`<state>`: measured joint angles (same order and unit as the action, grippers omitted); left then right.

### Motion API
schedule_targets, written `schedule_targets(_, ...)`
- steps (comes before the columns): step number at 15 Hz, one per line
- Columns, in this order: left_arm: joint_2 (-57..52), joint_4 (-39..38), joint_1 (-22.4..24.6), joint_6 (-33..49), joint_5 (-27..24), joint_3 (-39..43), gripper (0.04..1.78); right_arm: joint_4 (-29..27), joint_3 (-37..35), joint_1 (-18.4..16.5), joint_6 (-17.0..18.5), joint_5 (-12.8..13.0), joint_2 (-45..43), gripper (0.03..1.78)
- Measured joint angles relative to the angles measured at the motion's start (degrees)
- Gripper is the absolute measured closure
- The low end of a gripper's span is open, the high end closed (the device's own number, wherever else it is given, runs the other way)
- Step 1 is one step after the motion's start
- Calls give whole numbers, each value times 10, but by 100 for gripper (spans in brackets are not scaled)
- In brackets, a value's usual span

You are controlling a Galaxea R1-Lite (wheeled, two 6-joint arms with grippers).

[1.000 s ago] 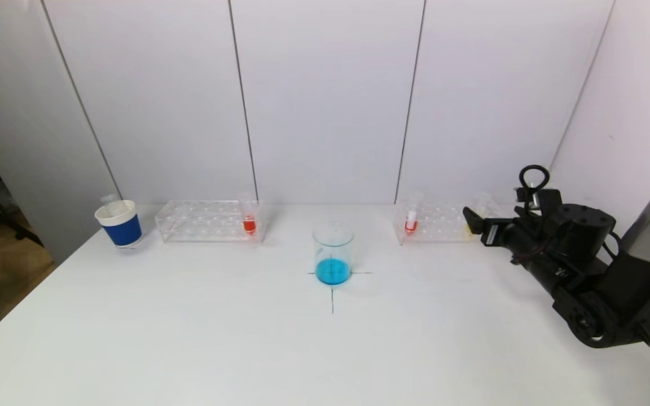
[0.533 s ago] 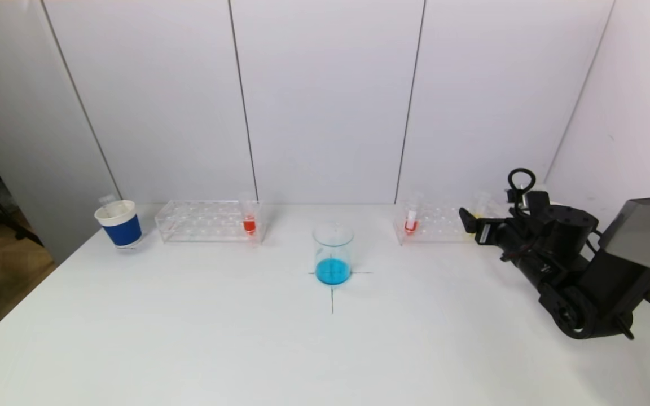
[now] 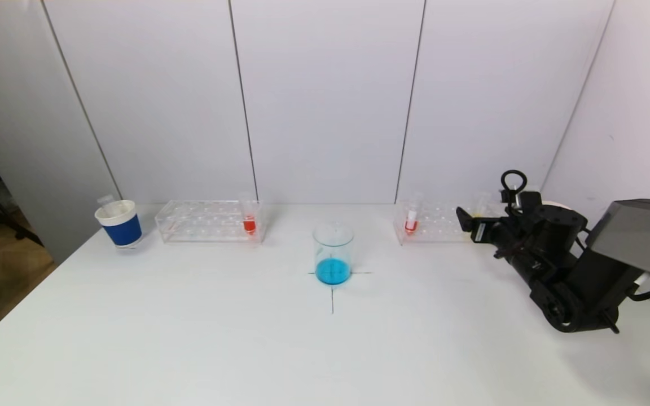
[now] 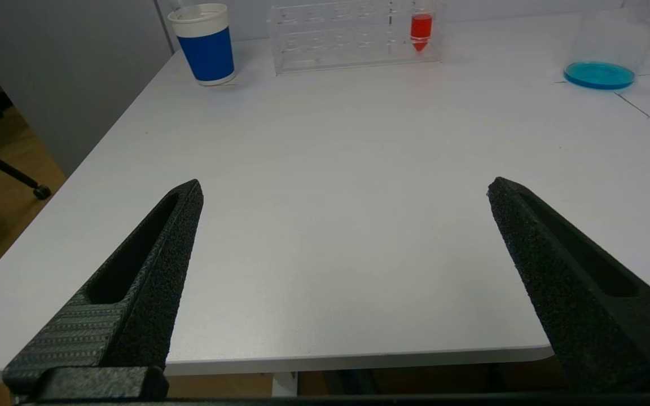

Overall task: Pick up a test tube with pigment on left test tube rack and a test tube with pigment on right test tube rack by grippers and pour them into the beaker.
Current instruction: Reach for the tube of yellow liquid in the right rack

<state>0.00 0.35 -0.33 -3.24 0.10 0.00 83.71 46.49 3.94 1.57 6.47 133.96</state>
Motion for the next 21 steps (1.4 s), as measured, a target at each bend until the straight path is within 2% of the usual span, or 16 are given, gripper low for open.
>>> schedule_targets(15, 0, 0, 0, 0, 0, 0, 6, -71, 105, -9, 2, 10, 28, 4)
schedule_targets(21, 0, 0, 0, 0, 0, 0, 6, -76, 129, -13, 1, 17, 41, 4)
